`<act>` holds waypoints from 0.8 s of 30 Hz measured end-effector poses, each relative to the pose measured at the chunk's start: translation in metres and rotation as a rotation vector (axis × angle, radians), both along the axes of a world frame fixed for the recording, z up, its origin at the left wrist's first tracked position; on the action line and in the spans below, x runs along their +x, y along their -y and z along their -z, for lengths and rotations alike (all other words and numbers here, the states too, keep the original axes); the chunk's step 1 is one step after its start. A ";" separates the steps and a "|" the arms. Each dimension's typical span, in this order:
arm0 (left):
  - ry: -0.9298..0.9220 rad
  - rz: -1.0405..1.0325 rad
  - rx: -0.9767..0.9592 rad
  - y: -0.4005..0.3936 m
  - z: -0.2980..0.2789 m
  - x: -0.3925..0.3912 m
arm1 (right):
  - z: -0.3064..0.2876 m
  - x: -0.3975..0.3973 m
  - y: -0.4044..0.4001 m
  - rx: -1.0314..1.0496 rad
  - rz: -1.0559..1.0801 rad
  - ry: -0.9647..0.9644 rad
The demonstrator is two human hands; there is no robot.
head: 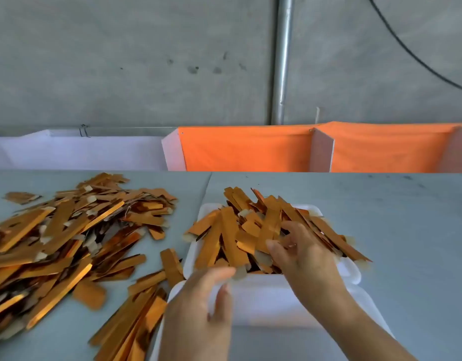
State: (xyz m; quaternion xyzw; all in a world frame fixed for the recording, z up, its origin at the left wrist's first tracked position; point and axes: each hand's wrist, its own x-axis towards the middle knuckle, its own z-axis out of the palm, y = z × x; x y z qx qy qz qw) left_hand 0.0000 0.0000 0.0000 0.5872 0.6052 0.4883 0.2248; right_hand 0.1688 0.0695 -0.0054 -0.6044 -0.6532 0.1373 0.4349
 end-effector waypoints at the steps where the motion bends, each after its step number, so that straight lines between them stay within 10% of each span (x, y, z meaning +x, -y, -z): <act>1: 0.082 0.054 -0.020 -0.006 -0.003 0.005 | 0.001 -0.004 -0.005 -0.043 0.013 0.010; 14: 0.192 0.014 -0.041 -0.066 -0.006 0.042 | 0.019 -0.017 -0.042 -0.296 0.185 -0.080; 24: 0.110 0.155 0.085 -0.056 -0.010 0.049 | -0.017 -0.004 0.004 -0.077 -0.041 -0.165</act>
